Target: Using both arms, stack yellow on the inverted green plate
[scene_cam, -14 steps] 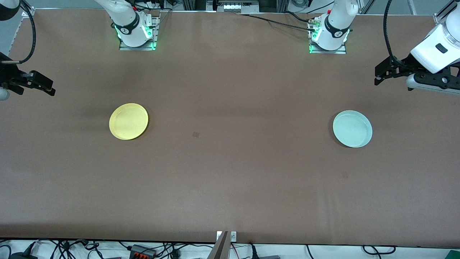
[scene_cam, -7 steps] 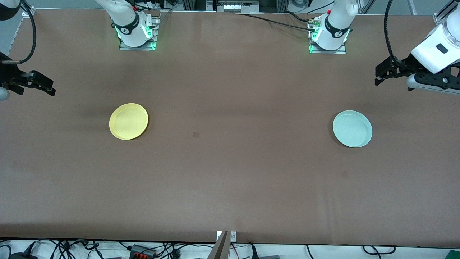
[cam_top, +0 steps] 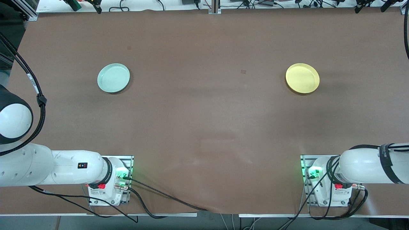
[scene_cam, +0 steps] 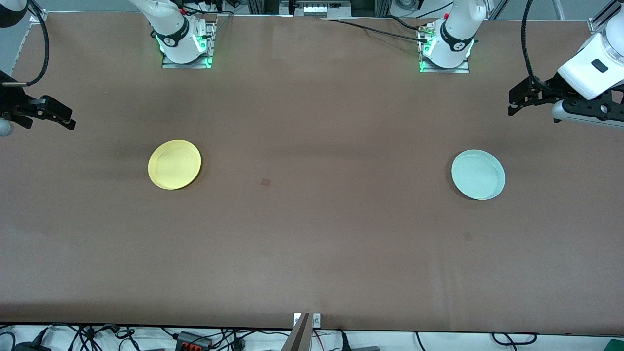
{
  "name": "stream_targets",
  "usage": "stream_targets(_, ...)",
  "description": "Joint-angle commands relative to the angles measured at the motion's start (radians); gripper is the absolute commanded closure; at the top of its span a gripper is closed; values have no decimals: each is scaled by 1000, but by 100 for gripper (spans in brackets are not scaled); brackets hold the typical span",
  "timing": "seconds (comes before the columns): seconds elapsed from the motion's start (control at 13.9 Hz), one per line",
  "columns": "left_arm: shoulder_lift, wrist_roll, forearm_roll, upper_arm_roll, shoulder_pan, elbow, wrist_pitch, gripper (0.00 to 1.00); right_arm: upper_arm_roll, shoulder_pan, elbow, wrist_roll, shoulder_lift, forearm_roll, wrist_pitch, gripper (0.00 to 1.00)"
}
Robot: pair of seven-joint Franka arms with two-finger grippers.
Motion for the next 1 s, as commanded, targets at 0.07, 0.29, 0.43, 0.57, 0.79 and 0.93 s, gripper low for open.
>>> stream_targets(0.07,19,-16,-13,5,31,35,-51,0,1,-1,12,1,-1,-10,-4,0)
stream_targets(0.29,78,-14,-7,7,37,35,-47,0,3,2,12,1,-1,-10,-4,0)
stream_targets(0.43,107,-8,-18,7,68,37,-46,0,5,4,12,1,-3,-4,-11,0)
stream_targets(0.57,157,-7,-10,8,76,37,-46,0,3,24,12,1,-3,-4,-5,0)
stream_targets(0.79,234,-2,-2,8,145,35,-41,0,3,24,12,3,0,-2,-15,0)
stream_targets(0.93,308,19,8,8,194,14,38,0,3,25,12,1,3,-6,-15,0)
